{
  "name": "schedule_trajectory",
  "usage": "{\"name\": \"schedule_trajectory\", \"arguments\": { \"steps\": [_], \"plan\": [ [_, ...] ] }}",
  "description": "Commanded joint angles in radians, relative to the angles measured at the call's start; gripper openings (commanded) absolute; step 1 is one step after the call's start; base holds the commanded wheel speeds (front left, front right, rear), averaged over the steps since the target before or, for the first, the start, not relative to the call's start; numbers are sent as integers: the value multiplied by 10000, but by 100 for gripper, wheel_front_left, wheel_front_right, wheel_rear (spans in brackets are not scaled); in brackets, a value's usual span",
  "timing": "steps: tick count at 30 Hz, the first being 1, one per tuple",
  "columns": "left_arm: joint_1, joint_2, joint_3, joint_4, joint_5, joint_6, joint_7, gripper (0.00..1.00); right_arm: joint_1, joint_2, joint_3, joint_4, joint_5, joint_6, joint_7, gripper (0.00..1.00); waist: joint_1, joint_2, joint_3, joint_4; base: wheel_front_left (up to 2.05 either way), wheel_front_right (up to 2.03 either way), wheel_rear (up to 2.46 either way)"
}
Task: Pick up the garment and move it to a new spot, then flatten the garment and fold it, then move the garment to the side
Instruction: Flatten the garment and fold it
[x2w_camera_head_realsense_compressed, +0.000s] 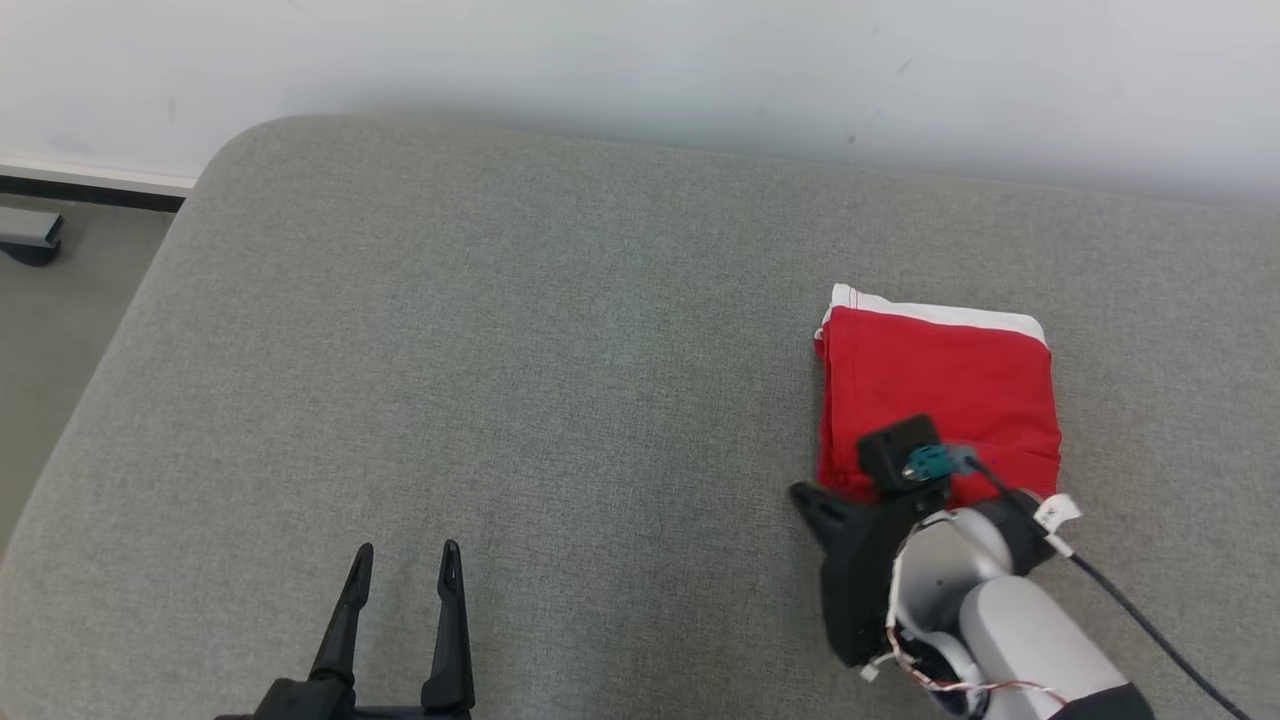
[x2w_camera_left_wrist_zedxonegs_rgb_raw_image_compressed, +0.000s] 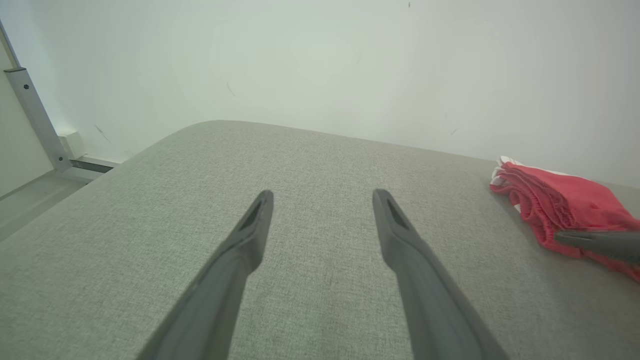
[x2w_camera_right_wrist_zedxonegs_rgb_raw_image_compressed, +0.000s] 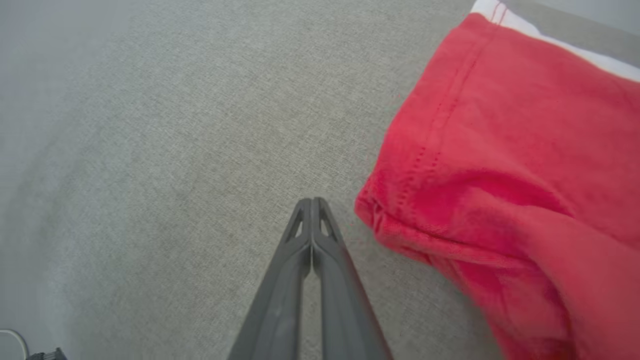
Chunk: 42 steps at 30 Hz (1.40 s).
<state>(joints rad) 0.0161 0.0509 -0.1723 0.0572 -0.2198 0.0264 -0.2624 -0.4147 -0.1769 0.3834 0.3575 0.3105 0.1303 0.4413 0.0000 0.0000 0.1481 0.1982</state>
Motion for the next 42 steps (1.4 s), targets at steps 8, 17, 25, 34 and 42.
{"name": "schedule_trajectory", "arguments": {
  "steps": [8, 17, 25, 34, 42],
  "plan": [
    [98, -7, 42, 0, 16, 60, -26, 100, 282, -44, 416, -849, 396, 0, -282, 0, 0, 0, -132, -82, 0, 0, 0],
    [288, -7, 352, -68, 18, 96, -26, 100, 1282, 554, -1730, -2034, -85, 0, -2198, 100, 0, 0, -499, -288, 0, 0, 0],
    [589, -10, 1017, -196, 91, 170, -26, 100, 2769, 1177, -3604, -2848, -1310, 0, -4231, 100, 0, 0, -926, -897, 0, 0, 0],
    [882, -8, 1787, -52, 289, -157, -26, 100, 4057, 1270, -4811, -2915, -1885, 0, -6080, 100, 0, 0, -1372, -1588, 0, 0, 0],
    [1063, -5, 2330, 488, 444, -629, -26, 100, 4663, 1268, -4742, -2395, -2238, 0, -6701, 100, 0, 0, -1672, -2164, 0, 0, 0]
  ]
}}
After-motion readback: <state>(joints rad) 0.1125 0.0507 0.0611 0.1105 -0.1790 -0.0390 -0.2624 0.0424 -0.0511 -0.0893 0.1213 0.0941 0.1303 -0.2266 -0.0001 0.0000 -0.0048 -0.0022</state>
